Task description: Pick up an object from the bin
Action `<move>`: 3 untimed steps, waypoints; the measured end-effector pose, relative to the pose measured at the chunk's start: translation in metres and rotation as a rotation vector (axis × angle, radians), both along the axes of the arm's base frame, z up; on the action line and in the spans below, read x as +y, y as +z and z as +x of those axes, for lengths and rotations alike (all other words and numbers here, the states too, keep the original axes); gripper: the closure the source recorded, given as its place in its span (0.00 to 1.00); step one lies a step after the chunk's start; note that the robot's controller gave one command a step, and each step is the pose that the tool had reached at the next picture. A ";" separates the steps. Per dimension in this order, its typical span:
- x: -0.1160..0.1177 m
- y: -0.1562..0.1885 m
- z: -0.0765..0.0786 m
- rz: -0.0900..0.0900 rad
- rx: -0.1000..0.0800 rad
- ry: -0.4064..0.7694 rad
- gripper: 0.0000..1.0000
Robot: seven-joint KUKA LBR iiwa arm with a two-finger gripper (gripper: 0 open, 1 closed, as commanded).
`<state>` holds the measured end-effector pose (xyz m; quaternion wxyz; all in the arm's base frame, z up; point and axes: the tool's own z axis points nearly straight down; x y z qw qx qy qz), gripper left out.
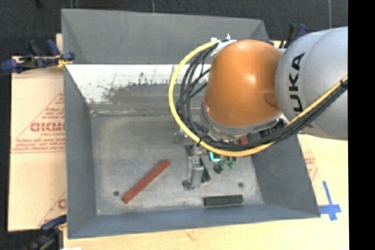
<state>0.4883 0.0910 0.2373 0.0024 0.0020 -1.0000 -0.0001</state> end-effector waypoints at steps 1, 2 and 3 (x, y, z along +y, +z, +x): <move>-0.001 0.004 0.002 0.001 -0.008 -0.003 0.00; 0.009 -0.032 0.014 0.000 -0.013 0.086 0.00; 0.026 -0.088 0.019 0.000 -0.014 0.180 0.00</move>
Offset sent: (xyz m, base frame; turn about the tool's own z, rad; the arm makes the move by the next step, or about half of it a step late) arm 0.0469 0.0427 -0.1536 -0.3758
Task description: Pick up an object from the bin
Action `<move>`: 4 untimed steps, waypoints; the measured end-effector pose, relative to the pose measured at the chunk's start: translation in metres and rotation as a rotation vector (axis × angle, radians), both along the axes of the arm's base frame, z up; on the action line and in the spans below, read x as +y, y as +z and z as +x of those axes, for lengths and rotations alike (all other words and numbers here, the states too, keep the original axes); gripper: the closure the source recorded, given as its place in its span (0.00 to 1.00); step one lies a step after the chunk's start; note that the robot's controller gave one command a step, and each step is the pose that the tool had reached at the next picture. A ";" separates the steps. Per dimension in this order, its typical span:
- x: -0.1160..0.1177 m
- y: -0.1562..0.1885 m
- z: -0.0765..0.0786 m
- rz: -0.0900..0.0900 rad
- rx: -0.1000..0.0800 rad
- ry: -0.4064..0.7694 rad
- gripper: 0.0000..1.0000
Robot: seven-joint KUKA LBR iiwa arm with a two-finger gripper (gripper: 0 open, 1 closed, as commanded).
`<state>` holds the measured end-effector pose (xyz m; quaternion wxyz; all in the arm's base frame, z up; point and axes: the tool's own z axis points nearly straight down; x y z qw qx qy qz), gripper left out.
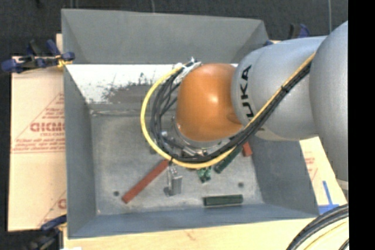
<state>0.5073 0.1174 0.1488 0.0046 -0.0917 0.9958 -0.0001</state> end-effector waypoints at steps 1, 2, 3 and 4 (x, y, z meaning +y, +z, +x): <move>-0.006 -0.047 0.010 -0.001 0.007 0.190 0.00; 0.006 -0.073 0.023 -0.001 0.006 0.391 1.00; 0.006 -0.073 0.023 -0.001 0.006 0.389 1.00; 0.014 -0.033 0.020 -0.002 0.016 0.365 1.00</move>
Offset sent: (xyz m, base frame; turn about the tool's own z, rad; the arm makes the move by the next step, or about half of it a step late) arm 0.0225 0.0065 -0.0737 -0.3955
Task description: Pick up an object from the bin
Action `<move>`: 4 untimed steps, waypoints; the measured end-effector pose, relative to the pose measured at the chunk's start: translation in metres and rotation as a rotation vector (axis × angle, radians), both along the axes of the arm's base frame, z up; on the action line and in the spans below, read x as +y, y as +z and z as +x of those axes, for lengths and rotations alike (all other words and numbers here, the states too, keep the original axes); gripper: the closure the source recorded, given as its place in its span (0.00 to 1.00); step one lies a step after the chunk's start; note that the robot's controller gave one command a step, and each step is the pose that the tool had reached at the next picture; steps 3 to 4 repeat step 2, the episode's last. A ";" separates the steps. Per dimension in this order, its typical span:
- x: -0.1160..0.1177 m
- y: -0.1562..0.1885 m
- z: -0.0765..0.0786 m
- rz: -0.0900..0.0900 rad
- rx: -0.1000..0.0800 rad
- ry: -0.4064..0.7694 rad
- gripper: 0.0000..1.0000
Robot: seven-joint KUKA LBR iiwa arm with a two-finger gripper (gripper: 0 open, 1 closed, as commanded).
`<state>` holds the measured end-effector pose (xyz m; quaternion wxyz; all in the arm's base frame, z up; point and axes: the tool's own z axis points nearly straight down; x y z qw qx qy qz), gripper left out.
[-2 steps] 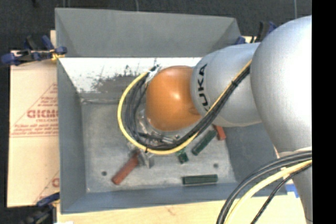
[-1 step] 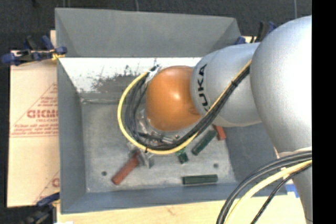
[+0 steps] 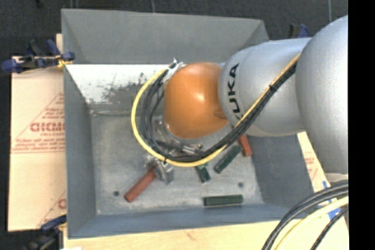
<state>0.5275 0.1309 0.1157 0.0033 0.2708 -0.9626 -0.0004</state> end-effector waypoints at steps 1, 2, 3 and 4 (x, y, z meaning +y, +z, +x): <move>0.017 0.005 0.051 0.004 -0.022 0.027 1.00; -0.032 0.127 -0.034 0.002 -0.010 0.086 1.00; -0.032 0.127 -0.034 0.002 -0.010 0.086 1.00; -0.032 0.127 -0.034 0.002 -0.010 0.086 1.00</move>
Offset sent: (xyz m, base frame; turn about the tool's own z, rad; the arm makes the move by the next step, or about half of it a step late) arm -0.0357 -0.0317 0.1259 -0.0895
